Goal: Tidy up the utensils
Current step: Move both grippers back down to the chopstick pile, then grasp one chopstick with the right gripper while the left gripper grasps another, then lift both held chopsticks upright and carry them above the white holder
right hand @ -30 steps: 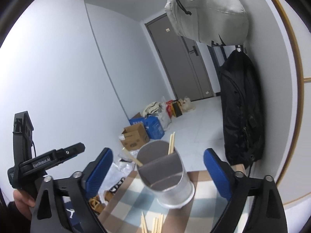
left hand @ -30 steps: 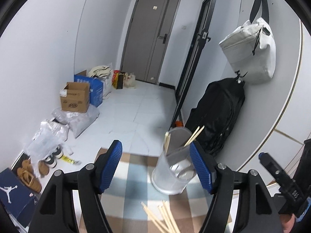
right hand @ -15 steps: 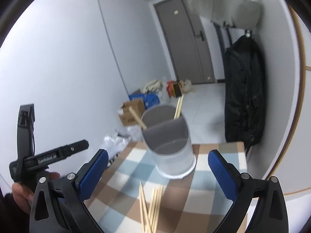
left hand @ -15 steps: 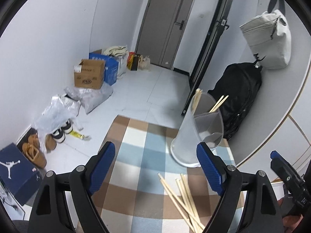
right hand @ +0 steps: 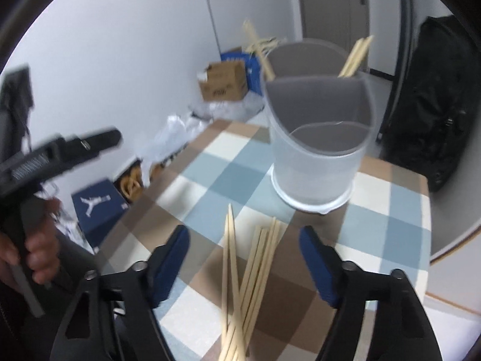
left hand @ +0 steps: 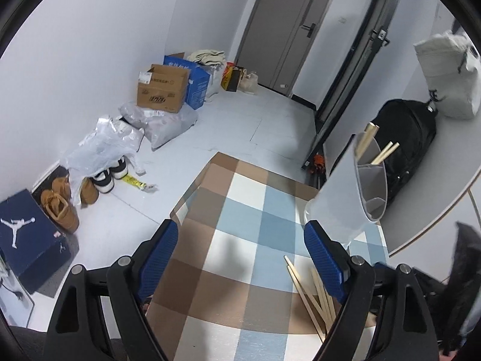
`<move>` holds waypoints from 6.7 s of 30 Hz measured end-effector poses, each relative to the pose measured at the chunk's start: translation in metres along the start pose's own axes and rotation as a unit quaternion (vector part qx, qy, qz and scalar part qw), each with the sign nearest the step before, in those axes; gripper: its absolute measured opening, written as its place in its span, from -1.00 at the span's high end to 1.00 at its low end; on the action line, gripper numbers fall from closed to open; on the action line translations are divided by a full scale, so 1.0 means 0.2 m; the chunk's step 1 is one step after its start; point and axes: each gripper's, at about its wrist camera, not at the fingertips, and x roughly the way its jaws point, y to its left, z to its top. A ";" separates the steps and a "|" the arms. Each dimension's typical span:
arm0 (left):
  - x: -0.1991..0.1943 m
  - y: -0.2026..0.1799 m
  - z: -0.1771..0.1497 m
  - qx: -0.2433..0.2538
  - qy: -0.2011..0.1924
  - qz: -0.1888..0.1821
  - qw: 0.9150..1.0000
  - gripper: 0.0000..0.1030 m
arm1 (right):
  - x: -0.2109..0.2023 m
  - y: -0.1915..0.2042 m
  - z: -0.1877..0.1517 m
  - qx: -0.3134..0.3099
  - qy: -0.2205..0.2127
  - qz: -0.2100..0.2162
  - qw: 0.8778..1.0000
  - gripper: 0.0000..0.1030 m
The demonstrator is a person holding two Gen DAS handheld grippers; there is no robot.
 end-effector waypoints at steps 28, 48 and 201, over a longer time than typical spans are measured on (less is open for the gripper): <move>0.07 0.17 0.02 -0.053 0.051 -0.004 0.997 -0.60 | 0.49 0.11 0.10 -0.090 0.153 -0.038 0.983 0.42; 0.09 0.20 0.02 -0.065 0.061 -0.008 0.996 -0.60 | 0.58 0.16 0.19 -0.076 0.144 -0.037 0.986 0.71; -0.06 -0.83 0.71 0.185 -0.055 -0.101 0.976 0.99 | -0.65 -0.58 0.86 0.090 -0.287 0.024 0.953 0.93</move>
